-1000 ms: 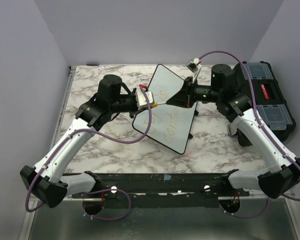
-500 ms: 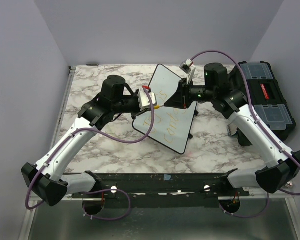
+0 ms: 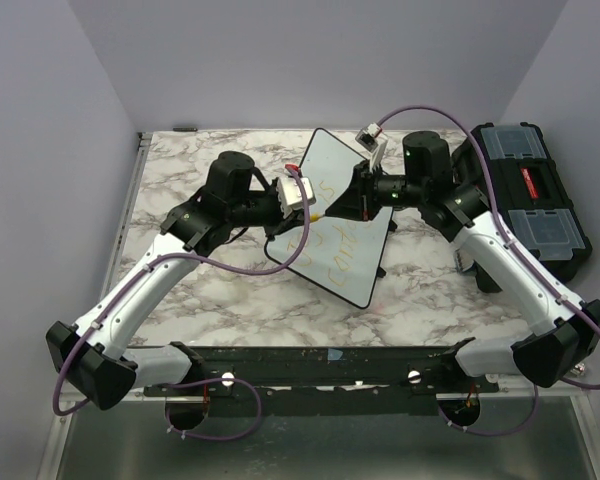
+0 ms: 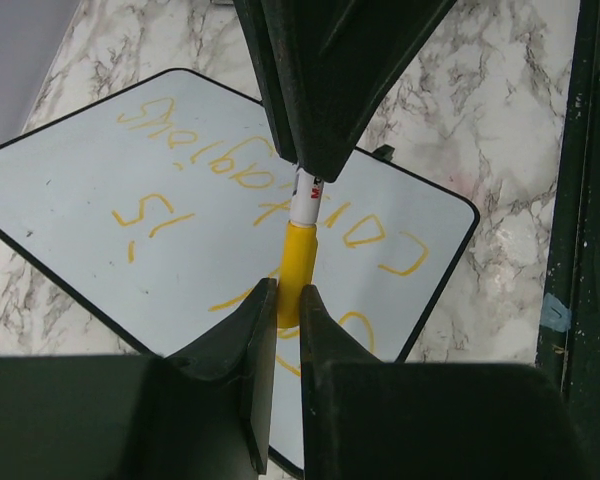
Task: Write a sentence on the whiteboard
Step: Insert the whiteboard marker without the cap into the pen cap.
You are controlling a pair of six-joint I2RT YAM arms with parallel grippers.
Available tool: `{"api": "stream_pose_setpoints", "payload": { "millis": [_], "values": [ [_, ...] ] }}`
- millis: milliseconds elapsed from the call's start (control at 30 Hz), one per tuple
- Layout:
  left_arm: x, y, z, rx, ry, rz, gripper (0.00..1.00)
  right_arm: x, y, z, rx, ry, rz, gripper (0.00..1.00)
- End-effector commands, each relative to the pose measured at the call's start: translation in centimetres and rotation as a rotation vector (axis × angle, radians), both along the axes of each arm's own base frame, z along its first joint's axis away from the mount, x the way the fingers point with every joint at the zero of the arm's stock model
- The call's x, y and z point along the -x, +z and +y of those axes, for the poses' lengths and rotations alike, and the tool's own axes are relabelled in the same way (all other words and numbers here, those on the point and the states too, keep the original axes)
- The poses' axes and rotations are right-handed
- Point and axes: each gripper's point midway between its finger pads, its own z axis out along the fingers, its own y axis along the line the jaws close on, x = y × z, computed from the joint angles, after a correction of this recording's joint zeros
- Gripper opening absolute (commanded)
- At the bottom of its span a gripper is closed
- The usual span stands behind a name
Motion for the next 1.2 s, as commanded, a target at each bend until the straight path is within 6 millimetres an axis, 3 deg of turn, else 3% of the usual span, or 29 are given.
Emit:
{"api": "stream_pose_setpoints", "payload": {
  "millis": [0, 400, 733, 933, 1067, 1133, 1167],
  "values": [
    [2.8, 6.3, -4.2, 0.224, -0.223, -0.066, 0.0, 1.5, -0.9, 2.3, -0.018, 0.092, -0.005, 0.01],
    [6.8, 8.5, -4.7, 0.277, -0.436, 0.027, 0.0, 3.5, -2.2, 2.5, -0.043, 0.238, -0.067, 0.01],
    [5.6, 8.5, -4.7, 0.25, -0.361, 0.058, 0.02, 2.1, -3.8, 0.9, 0.037, 0.088, -0.091, 0.01],
    [4.2, 7.9, -3.9, 0.254, -0.239, 0.026, 0.45, 1.7, -5.0, -0.7, 0.077, -0.033, -0.082, 0.01],
    [2.8, 7.4, -3.0, 0.278, -0.127, -0.005, 0.66, 1.1, -5.7, -2.4, 0.11, -0.143, -0.089, 0.01],
    [2.0, 7.4, -2.6, 0.291, -0.065, -0.009, 0.98, 0.5, -6.0, -3.5, 0.13, -0.23, -0.098, 0.01],
    [1.6, 7.3, -2.4, 0.295, -0.039, -0.009, 0.99, 0.2, -6.0, -4.1, 0.138, -0.269, -0.104, 0.01]
  ]
}}
